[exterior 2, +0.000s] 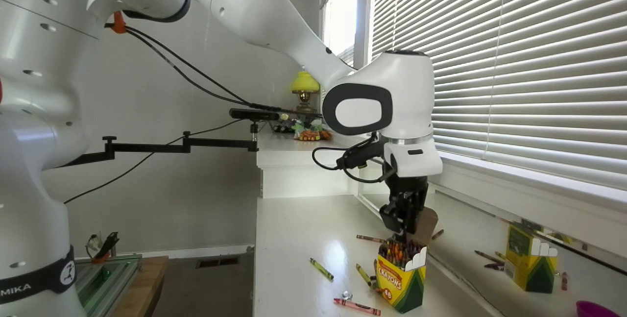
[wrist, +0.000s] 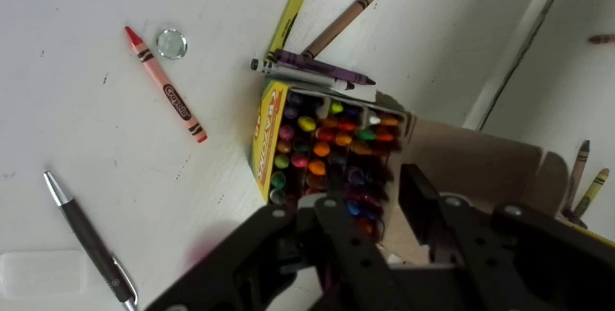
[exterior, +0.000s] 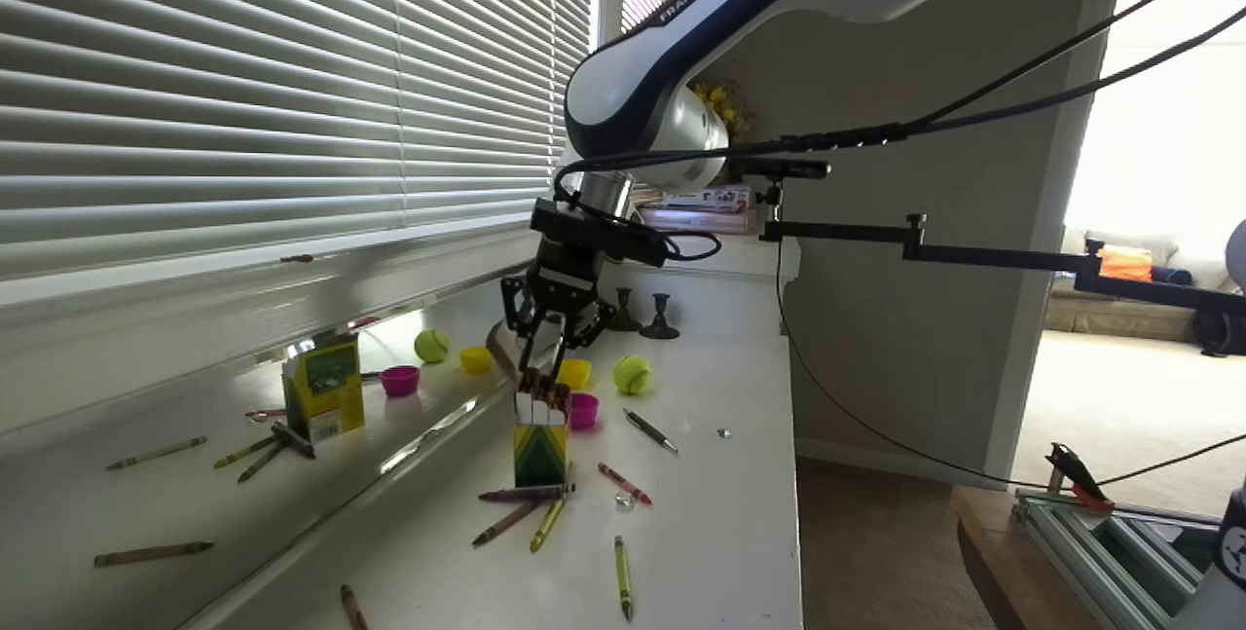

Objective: Remove one orange crayon from the box.

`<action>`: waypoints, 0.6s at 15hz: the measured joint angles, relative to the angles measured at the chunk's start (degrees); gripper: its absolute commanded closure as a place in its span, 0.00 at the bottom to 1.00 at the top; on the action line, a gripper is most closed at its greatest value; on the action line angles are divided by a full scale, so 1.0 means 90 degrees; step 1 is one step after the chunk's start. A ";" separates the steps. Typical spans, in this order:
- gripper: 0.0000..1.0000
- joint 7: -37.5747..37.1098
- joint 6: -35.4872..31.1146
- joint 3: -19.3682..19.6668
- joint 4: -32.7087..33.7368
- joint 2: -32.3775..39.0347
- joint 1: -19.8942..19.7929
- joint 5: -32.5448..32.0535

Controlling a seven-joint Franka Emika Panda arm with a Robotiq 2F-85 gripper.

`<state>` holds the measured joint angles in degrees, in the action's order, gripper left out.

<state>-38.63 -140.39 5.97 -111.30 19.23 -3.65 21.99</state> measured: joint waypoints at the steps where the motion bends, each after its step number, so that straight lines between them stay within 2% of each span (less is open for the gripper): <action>1: 0.68 0.0000 0.0032 0.0002 0.0000 0.0000 -0.0001 0.0000; 2: 0.77 0.0000 0.0067 0.0002 0.0000 0.0000 0.0000 0.0000; 4: 0.78 0.0000 0.0137 0.0000 0.0000 0.0000 0.0000 0.0000; 5: 0.88 0.0000 0.0168 -0.0001 0.0000 0.0000 0.0000 0.0000; 9: 0.78 0.0000 0.0283 -0.0006 0.0000 0.0000 0.0001 0.0000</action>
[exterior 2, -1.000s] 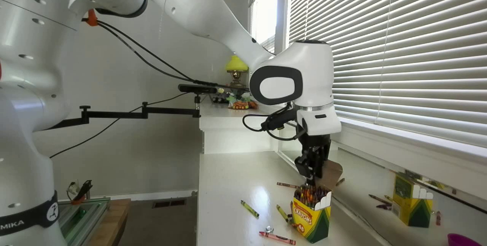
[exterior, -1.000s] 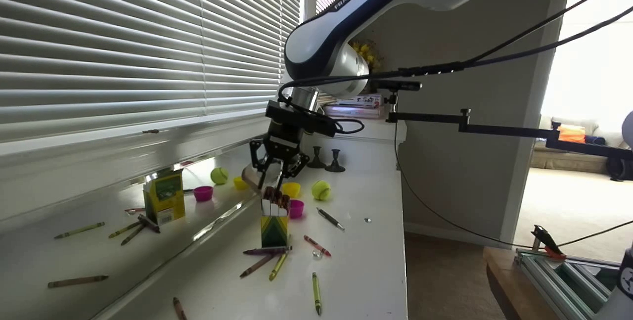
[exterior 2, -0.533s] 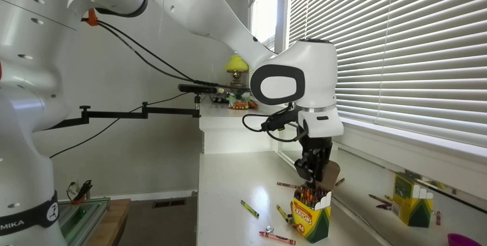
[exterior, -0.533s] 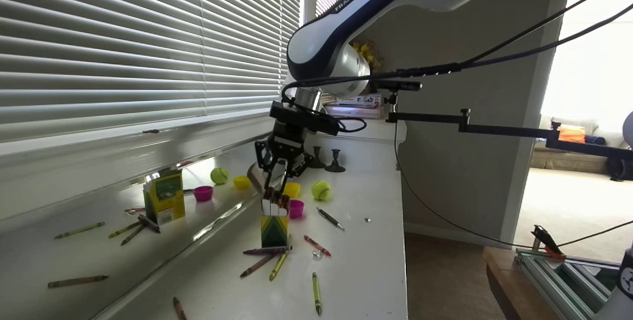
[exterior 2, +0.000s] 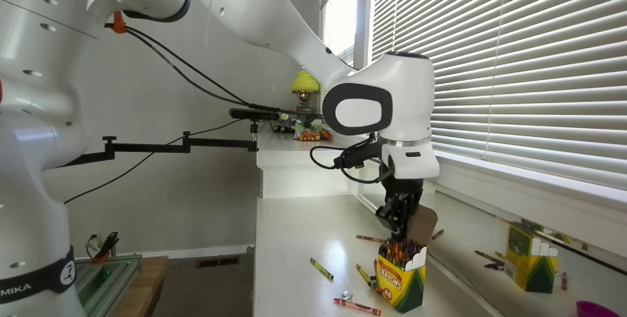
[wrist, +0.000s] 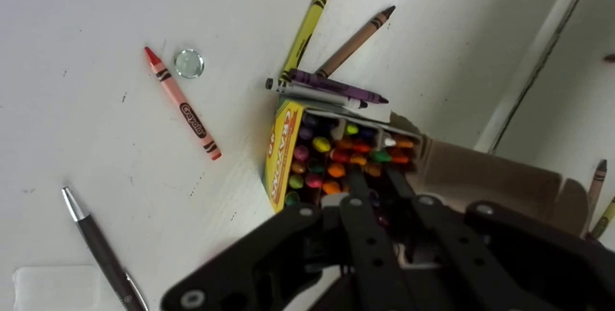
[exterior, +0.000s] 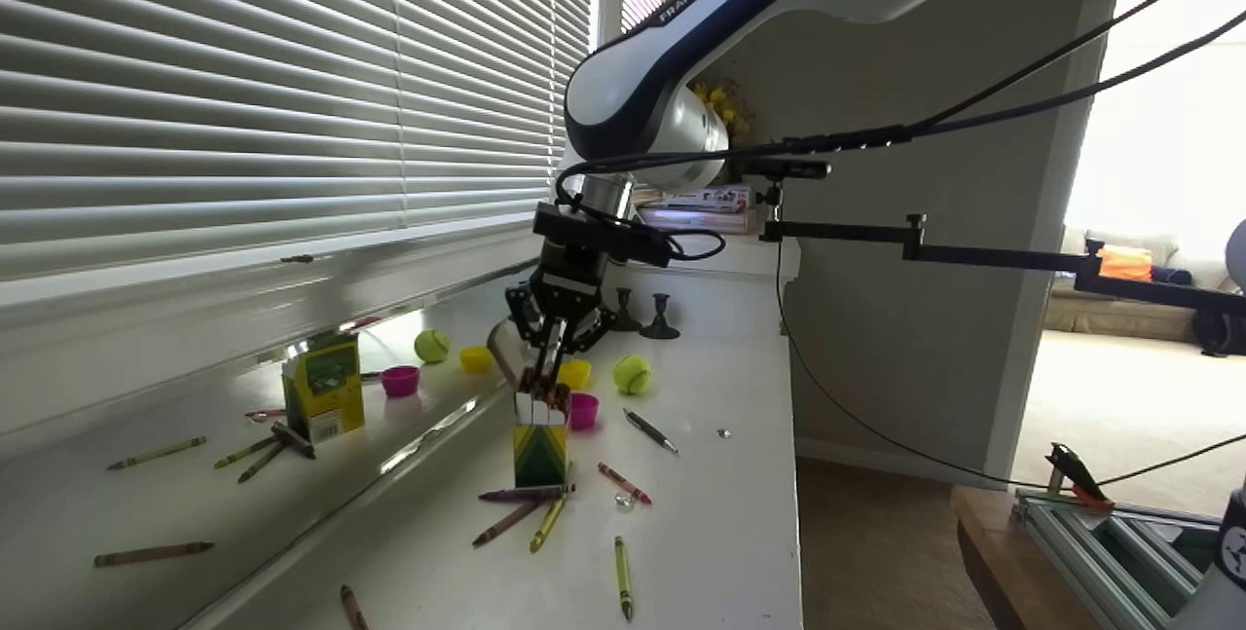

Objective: Remove one orange crayon from the box.

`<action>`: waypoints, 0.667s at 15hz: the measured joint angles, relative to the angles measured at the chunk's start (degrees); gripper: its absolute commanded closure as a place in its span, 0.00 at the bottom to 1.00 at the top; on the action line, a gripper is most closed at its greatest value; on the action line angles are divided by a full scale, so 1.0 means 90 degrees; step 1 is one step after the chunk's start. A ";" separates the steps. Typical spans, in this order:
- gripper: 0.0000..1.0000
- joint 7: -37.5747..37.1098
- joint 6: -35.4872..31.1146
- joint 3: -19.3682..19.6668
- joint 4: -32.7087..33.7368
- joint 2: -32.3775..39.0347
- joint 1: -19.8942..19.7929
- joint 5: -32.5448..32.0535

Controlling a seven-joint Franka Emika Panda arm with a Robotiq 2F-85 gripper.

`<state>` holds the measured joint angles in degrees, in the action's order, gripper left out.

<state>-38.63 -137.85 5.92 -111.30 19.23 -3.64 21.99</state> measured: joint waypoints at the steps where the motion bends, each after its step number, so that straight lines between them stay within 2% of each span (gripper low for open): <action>1: 0.74 0.0000 0.0034 0.0000 0.0000 0.0000 0.0000 0.0000; 3: 0.69 0.0000 0.0082 0.0000 0.0000 0.0002 0.0000 0.0000; 7: 0.77 0.0000 0.0092 -0.0013 0.0015 0.0026 -0.0001 0.0031; 10: 0.77 0.0000 0.0092 -0.0018 0.0110 0.0081 -0.0003 0.0048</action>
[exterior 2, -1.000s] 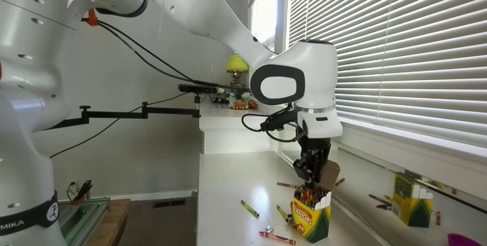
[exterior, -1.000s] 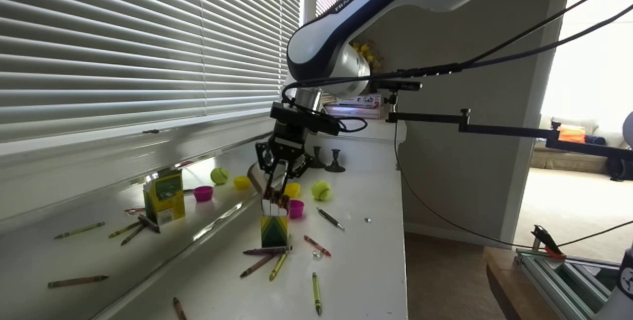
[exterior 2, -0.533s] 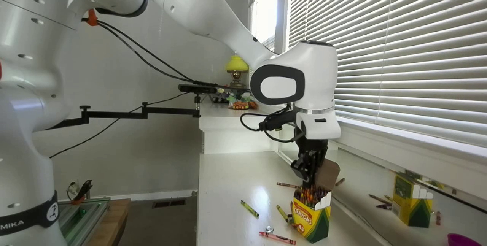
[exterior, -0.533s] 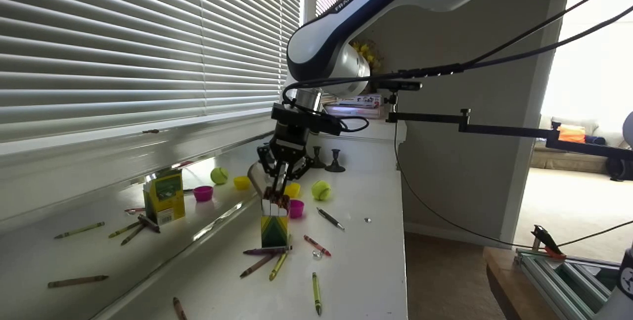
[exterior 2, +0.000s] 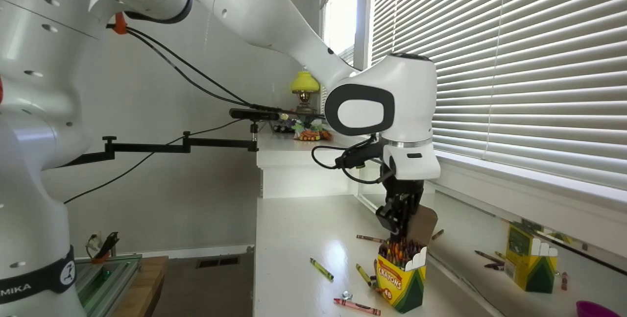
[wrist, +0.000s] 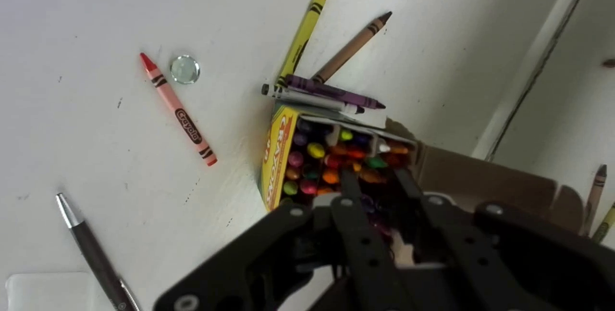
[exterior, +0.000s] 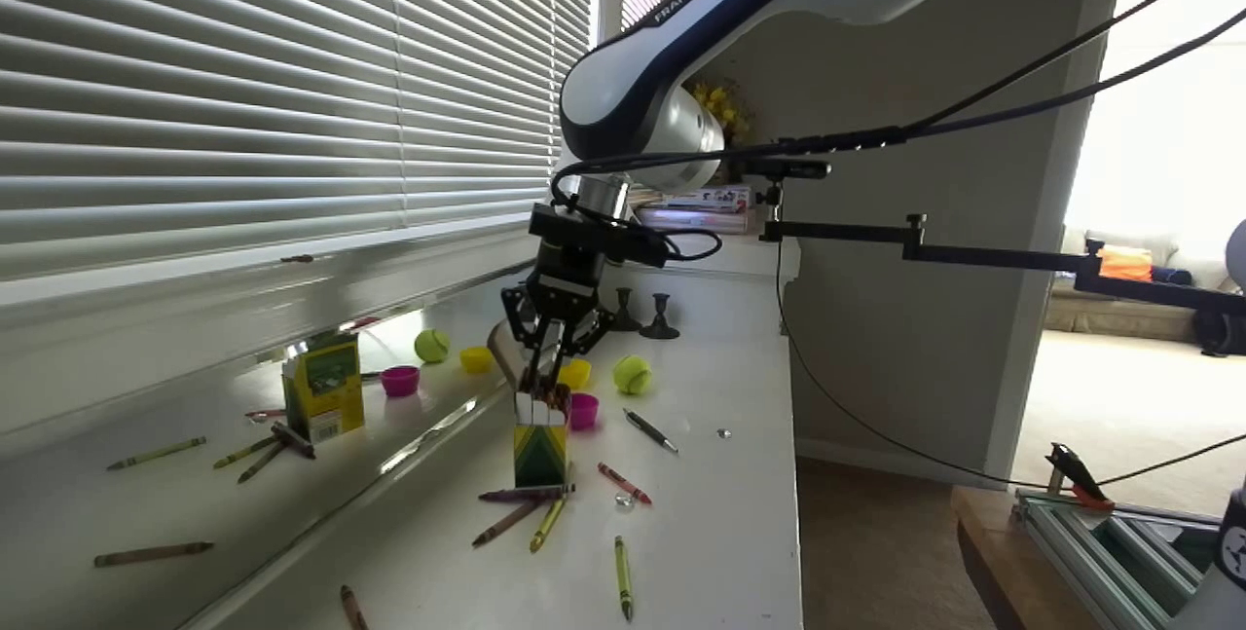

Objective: Remove one orange crayon from the box.

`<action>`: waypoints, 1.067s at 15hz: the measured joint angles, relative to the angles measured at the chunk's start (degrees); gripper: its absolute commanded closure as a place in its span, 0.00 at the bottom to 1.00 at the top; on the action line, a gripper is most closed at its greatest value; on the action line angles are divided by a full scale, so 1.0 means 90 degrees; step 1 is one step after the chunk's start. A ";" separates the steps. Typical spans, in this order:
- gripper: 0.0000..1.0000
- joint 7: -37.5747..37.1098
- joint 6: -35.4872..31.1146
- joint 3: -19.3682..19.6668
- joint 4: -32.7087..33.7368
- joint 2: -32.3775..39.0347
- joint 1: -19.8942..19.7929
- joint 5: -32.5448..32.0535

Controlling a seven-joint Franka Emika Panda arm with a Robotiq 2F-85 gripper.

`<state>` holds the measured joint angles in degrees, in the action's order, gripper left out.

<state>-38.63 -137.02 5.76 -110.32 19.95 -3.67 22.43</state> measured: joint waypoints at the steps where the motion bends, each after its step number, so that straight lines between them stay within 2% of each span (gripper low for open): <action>1: 0.77 0.0000 0.0000 0.0000 0.0041 0.0030 -0.0002 0.0004; 5: 0.76 0.0000 0.0000 0.0000 0.0203 0.0161 -0.0011 0.0011; 10: 0.85 0.0000 0.0000 0.0000 0.0333 0.0293 -0.0018 0.0011; 11: 0.84 0.0000 0.0000 0.0000 0.0340 0.0297 -0.0018 0.0011; 12: 0.88 0.0000 0.0000 0.0000 0.0343 0.0298 -0.0018 0.0011; 16: 0.80 0.0000 0.0000 0.0000 0.0346 0.0299 -0.0018 0.0011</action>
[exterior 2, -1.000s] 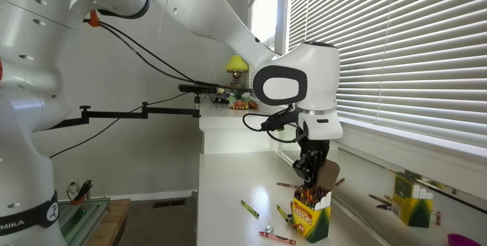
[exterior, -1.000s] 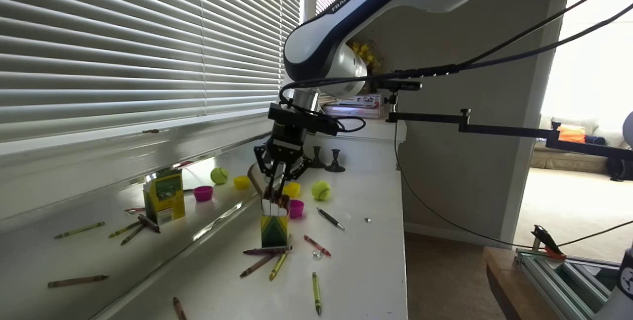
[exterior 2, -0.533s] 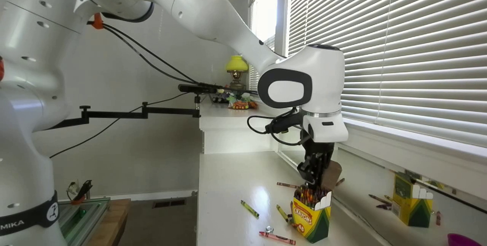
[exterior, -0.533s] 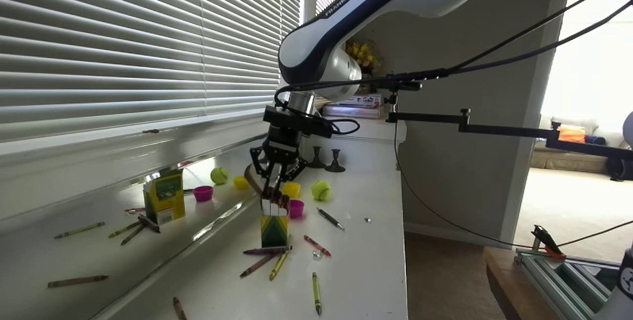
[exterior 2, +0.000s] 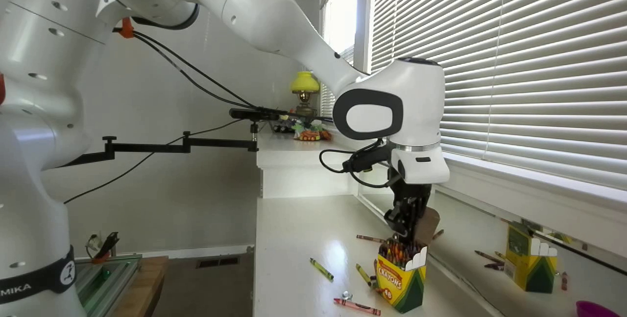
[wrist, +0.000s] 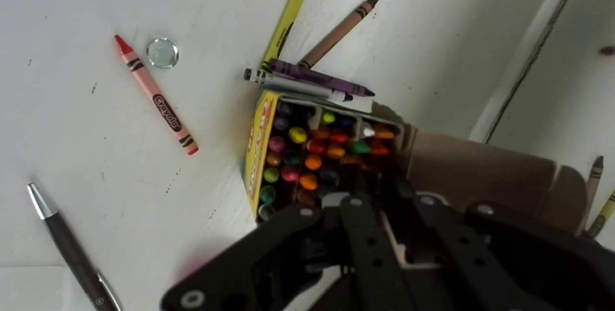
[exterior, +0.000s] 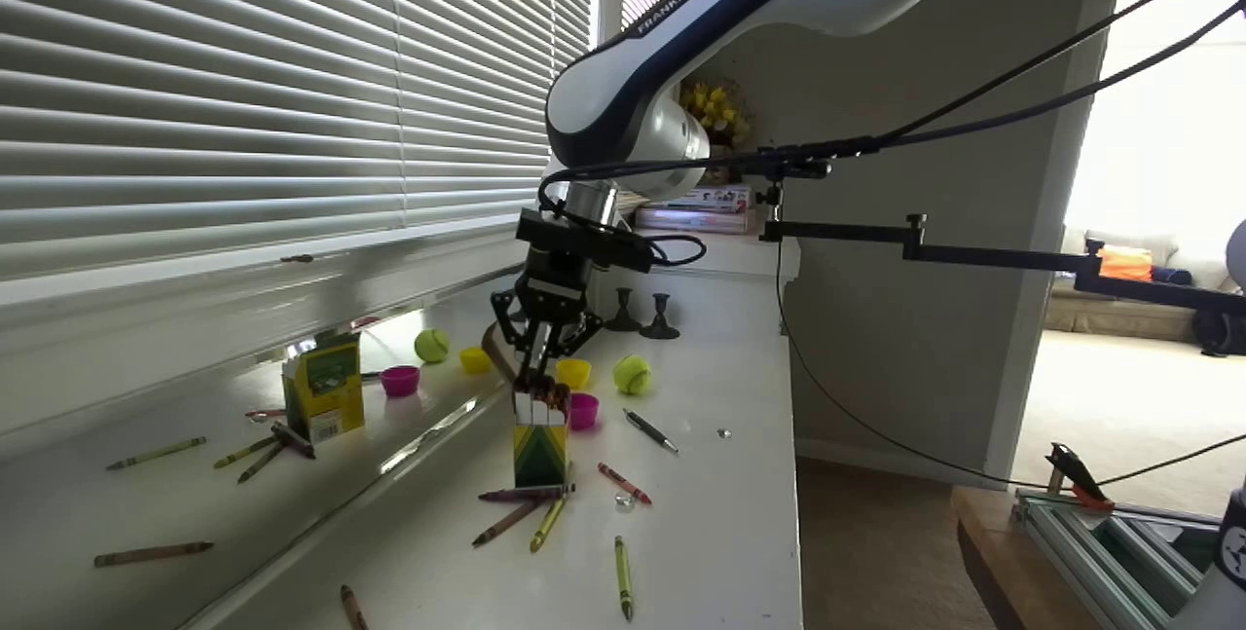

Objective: Remove one orange crayon from the box.

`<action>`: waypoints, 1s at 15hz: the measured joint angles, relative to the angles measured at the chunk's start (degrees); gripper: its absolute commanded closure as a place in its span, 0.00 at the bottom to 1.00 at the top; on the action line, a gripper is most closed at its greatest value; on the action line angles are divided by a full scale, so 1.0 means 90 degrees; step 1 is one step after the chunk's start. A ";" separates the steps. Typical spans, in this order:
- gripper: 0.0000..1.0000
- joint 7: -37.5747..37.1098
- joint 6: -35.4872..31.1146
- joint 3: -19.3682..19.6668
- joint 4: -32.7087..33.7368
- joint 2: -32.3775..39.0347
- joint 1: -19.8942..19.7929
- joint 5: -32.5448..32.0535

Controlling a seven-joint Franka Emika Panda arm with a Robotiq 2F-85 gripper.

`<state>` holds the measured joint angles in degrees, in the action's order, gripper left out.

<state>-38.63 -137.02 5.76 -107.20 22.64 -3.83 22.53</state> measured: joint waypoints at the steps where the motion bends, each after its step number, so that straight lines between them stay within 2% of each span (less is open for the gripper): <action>1: 0.79 0.0000 0.0000 0.0000 0.0000 0.0000 0.0000 0.0000; 9: 0.80 0.0000 0.0009 -0.0013 -0.0001 -0.0004 0.0000 0.0000; 15: 0.76 0.0000 0.0010 -0.0013 -0.0001 -0.0052 0.0000 0.0000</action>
<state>-38.63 -136.94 5.64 -107.21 22.17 -3.82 22.53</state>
